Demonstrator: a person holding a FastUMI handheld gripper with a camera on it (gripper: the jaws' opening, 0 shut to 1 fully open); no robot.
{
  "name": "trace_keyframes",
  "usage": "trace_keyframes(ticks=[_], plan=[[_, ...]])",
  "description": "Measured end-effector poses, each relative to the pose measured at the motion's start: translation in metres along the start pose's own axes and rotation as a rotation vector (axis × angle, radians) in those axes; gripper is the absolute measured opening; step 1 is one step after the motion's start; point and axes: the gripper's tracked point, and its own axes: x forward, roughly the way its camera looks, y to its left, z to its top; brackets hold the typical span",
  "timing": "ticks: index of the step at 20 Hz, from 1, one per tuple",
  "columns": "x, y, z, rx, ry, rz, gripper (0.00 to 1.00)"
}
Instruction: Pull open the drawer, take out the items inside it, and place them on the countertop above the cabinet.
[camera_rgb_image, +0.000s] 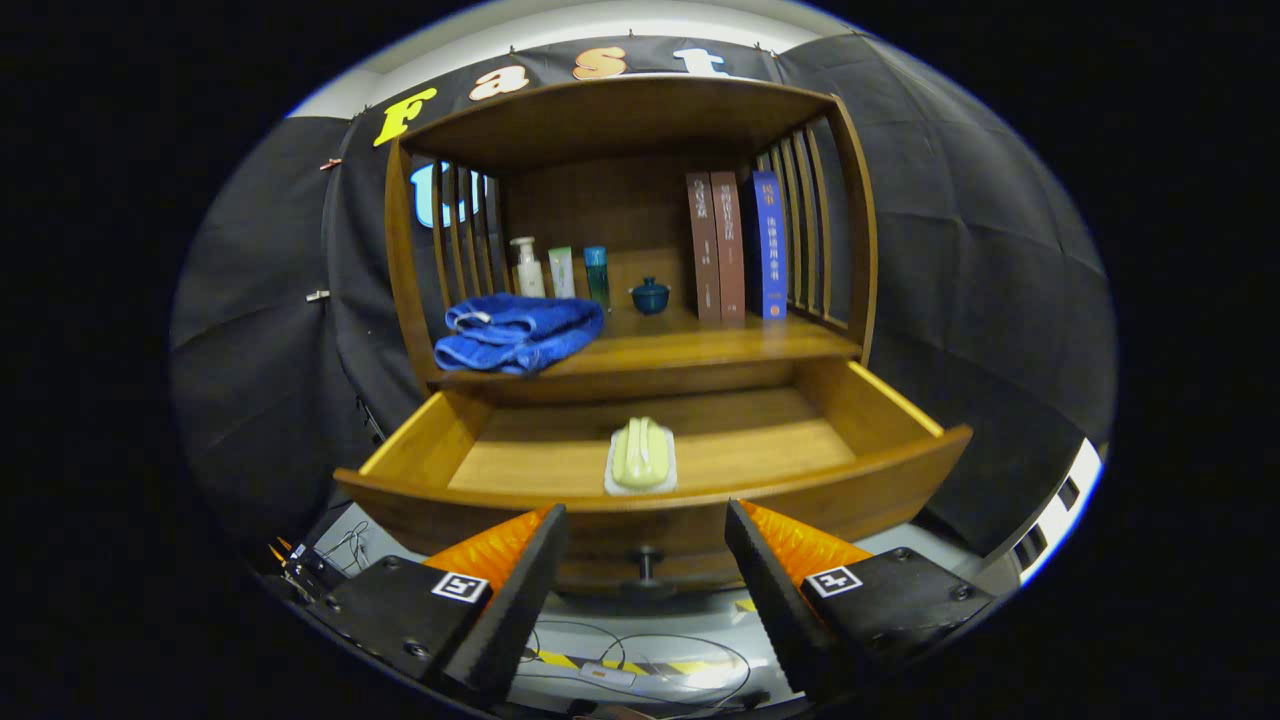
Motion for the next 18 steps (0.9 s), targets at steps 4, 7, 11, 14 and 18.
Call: trace_keyframes(ticks=[4,7,11,14,18], plan=[[0.048,0.006,0.047,0.016,0.032,0.014,1.00],[0.099,0.006,0.041,0.004,0.161,0.000,0.99],[0.158,0.007,0.016,0.001,0.343,-0.006,0.99],[0.184,0.001,-0.011,-0.042,0.491,-0.029,0.99],[0.199,-0.005,-0.036,-0.042,0.605,-0.051,0.75]])
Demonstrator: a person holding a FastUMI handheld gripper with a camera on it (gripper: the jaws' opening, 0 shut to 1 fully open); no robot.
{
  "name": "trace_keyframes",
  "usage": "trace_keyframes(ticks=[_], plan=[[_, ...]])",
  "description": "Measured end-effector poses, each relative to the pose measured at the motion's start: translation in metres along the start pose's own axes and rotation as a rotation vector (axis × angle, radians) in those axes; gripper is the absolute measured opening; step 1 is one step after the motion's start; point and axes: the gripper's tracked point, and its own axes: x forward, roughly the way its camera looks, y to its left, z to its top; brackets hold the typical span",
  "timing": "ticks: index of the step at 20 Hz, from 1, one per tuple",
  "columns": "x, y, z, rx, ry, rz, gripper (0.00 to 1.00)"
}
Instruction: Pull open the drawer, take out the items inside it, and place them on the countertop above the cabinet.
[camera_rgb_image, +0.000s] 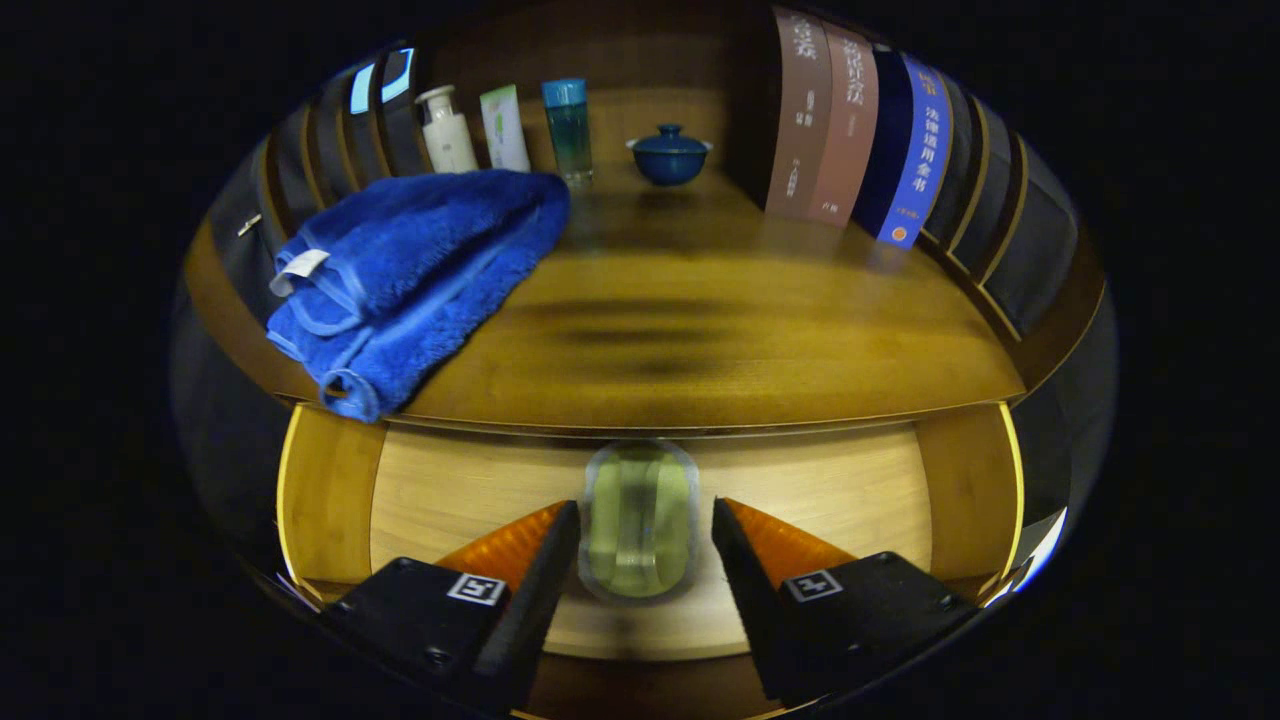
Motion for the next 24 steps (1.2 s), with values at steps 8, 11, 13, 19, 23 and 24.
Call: trace_keyframes(ticks=[8,11,13,19,23,24], plan=[[0.005,0.005,-0.011,-0.012,0.036,0.028,0.24],[-0.012,0.007,-0.017,-0.006,0.004,0.050,0.24],[-0.034,0.007,-0.013,0.002,-0.054,0.070,0.24],[-0.111,0.005,0.016,0.030,-0.279,0.098,0.24],[-0.128,-0.002,0.061,0.048,-0.379,0.089,0.24],[-0.126,-0.002,0.069,0.054,-0.379,0.092,0.24]])
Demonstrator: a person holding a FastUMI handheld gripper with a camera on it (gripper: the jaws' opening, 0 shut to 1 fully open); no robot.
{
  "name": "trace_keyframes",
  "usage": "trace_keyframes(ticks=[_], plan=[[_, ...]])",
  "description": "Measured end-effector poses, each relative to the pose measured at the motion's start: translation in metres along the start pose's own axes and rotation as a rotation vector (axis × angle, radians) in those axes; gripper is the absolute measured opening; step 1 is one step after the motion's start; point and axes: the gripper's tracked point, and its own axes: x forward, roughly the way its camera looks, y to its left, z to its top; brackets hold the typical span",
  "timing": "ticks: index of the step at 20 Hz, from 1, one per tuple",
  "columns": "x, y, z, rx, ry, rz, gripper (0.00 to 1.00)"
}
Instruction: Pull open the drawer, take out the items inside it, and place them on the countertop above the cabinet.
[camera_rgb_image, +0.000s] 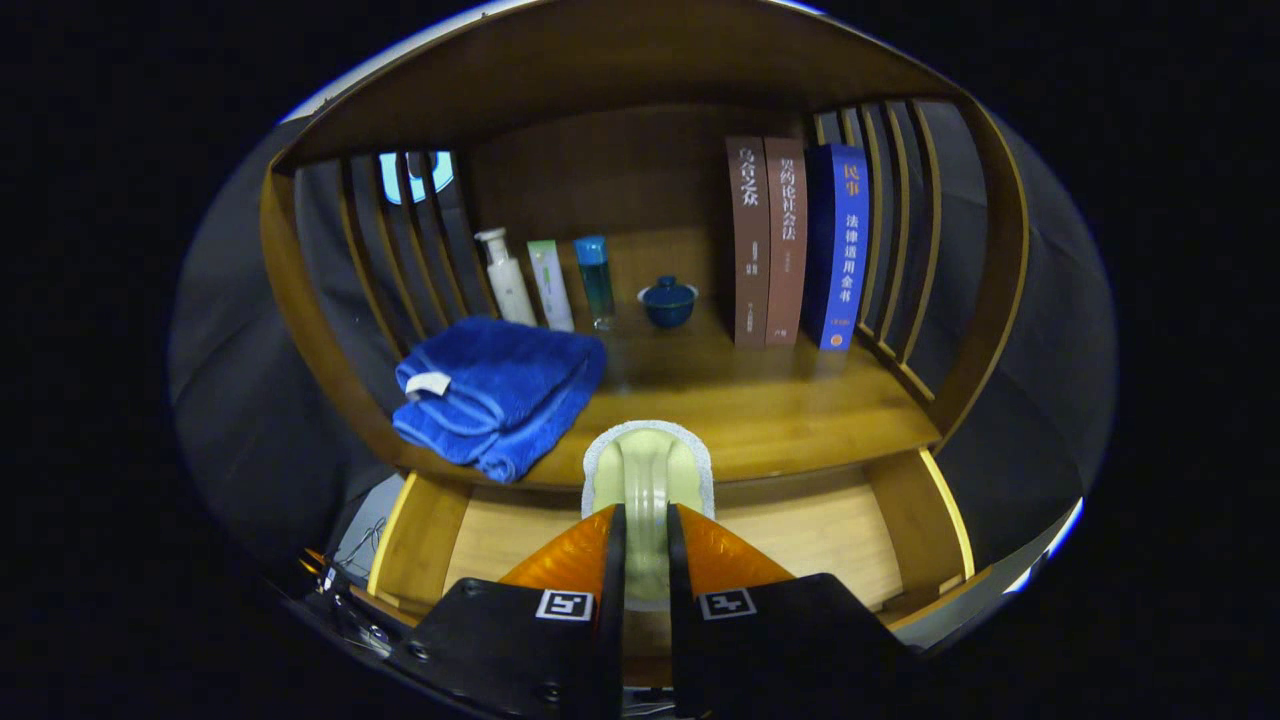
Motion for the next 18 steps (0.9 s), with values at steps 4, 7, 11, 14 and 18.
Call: trace_keyframes(ticks=[4,7,11,14,18], plan=[[0.035,0.000,0.040,0.014,0.006,0.003,0.24],[0.066,-0.005,0.063,0.029,0.028,-0.015,0.24],[0.109,-0.008,0.066,0.010,0.137,-0.024,0.24],[0.130,-0.012,0.066,0.000,0.182,-0.037,0.24],[0.139,-0.012,0.065,0.015,0.178,-0.032,0.31]])
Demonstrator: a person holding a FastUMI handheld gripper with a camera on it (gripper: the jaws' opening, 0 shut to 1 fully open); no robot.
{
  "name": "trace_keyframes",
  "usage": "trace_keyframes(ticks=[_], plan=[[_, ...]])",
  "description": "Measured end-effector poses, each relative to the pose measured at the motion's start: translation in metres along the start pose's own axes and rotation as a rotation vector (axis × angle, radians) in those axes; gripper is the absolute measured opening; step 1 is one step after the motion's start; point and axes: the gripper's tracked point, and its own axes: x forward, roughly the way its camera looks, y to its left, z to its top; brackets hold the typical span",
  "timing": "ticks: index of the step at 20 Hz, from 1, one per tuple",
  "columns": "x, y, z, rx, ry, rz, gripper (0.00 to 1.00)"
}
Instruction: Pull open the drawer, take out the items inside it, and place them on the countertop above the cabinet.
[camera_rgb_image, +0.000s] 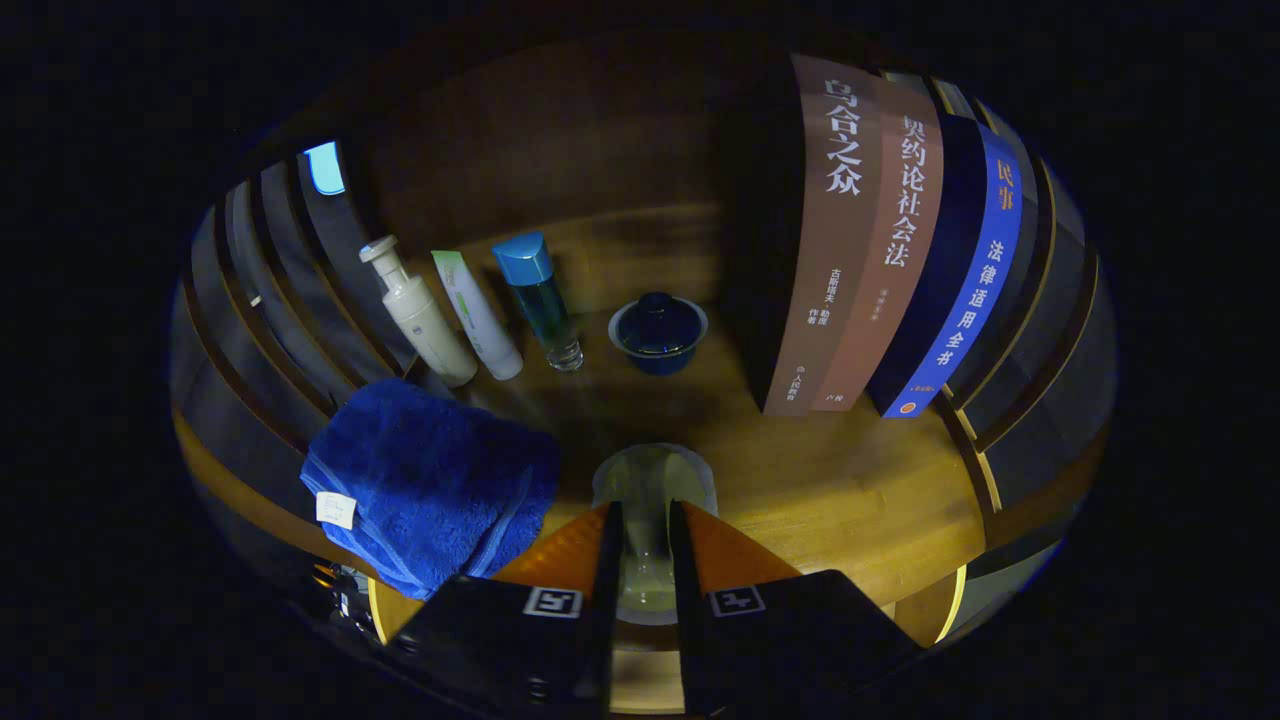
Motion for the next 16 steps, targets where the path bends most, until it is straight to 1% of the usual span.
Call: trace_keyframes(ticks=[4,5,7,9,11,13,14,16], plan=[[-0.008,0.001,0.002,0.003,-0.030,0.005,0.96],[-0.012,0.000,0.001,0.002,-0.041,0.002,1.00],[-0.030,0.001,-0.002,0.007,-0.091,0.012,0.99],[-0.058,0.002,-0.007,0.006,-0.184,0.020,0.99],[-0.099,0.004,-0.017,-0.004,-0.313,0.028,0.99],[-0.146,0.009,-0.037,0.009,-0.450,0.061,0.99],[-0.173,0.009,-0.051,0.014,-0.510,0.067,0.99],[-0.208,0.006,-0.088,0.005,-0.605,0.061,0.99]])
